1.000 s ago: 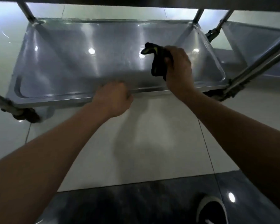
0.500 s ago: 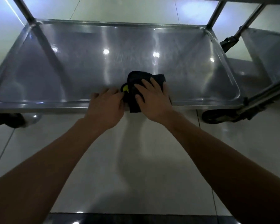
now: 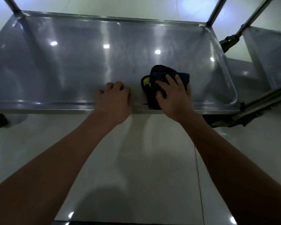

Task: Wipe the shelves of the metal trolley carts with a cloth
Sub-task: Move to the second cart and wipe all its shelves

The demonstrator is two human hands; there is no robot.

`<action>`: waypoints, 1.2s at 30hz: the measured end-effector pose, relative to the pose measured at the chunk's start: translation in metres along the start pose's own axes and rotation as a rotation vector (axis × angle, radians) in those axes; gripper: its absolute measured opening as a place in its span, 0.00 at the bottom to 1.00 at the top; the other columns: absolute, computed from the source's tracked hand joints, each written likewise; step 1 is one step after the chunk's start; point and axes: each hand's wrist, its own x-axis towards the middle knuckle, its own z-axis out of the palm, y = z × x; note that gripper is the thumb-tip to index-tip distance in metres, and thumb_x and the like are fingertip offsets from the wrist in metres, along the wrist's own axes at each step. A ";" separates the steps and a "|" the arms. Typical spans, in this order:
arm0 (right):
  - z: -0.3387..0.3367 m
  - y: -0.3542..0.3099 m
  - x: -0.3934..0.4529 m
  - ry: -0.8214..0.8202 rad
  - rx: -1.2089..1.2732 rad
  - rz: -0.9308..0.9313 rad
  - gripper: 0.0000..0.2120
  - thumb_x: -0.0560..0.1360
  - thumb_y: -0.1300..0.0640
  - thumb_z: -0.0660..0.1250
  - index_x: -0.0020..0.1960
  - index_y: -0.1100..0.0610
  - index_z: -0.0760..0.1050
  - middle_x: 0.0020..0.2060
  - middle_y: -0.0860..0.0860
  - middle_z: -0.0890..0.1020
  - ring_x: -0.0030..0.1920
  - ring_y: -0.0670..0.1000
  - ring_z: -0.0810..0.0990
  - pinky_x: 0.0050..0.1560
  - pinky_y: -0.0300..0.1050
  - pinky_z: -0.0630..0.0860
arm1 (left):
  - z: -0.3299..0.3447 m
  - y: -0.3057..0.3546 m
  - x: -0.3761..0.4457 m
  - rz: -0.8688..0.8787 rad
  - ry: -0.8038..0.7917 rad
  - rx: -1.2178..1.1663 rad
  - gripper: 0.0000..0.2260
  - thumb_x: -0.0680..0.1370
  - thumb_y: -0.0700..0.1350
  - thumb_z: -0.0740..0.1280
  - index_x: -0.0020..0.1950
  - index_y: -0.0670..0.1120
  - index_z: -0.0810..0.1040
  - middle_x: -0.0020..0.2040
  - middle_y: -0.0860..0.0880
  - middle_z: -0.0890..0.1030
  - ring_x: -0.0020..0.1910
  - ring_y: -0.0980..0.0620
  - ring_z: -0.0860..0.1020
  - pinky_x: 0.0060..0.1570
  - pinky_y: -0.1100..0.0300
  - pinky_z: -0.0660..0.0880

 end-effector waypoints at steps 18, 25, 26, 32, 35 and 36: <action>-0.037 0.123 -0.012 0.011 -0.081 0.397 0.28 0.76 0.41 0.49 0.76 0.41 0.60 0.80 0.53 0.56 0.80 0.58 0.44 0.76 0.68 0.38 | -0.002 0.008 0.008 0.008 0.051 0.020 0.18 0.74 0.51 0.66 0.63 0.49 0.78 0.55 0.45 0.78 0.54 0.39 0.75 0.45 0.46 0.73; -0.005 0.010 0.042 -0.077 0.001 0.172 0.26 0.78 0.41 0.50 0.76 0.39 0.61 0.81 0.53 0.54 0.80 0.61 0.44 0.74 0.72 0.38 | -0.001 -0.006 0.001 0.015 0.109 -0.155 0.15 0.75 0.54 0.69 0.57 0.46 0.80 0.59 0.50 0.81 0.54 0.44 0.76 0.49 0.48 0.76; 0.003 -0.012 0.047 -0.087 0.018 0.116 0.26 0.79 0.42 0.50 0.76 0.39 0.62 0.81 0.53 0.53 0.80 0.61 0.43 0.73 0.72 0.37 | -0.001 -0.006 0.001 0.014 0.104 -0.153 0.15 0.75 0.55 0.68 0.54 0.46 0.80 0.56 0.50 0.81 0.52 0.45 0.76 0.47 0.48 0.76; 0.025 -0.087 0.074 -0.120 0.138 -0.092 0.23 0.81 0.45 0.51 0.75 0.38 0.65 0.81 0.52 0.54 0.80 0.60 0.42 0.73 0.70 0.33 | -0.002 -0.019 0.004 0.014 0.039 -0.234 0.12 0.75 0.53 0.68 0.50 0.45 0.80 0.51 0.50 0.79 0.45 0.48 0.77 0.41 0.51 0.76; 0.024 -0.083 0.074 -0.109 0.147 -0.120 0.22 0.81 0.45 0.51 0.75 0.39 0.65 0.81 0.51 0.55 0.80 0.59 0.44 0.74 0.69 0.35 | -0.004 -0.021 0.004 0.020 0.048 -0.180 0.15 0.75 0.55 0.69 0.53 0.45 0.80 0.54 0.49 0.79 0.48 0.48 0.77 0.42 0.50 0.76; 0.023 -0.079 0.072 -0.104 0.149 -0.129 0.22 0.81 0.44 0.51 0.75 0.39 0.65 0.81 0.51 0.56 0.80 0.58 0.44 0.75 0.68 0.35 | -0.004 -0.020 0.005 0.027 0.051 -0.161 0.15 0.74 0.55 0.68 0.52 0.45 0.79 0.53 0.49 0.79 0.49 0.47 0.77 0.42 0.49 0.76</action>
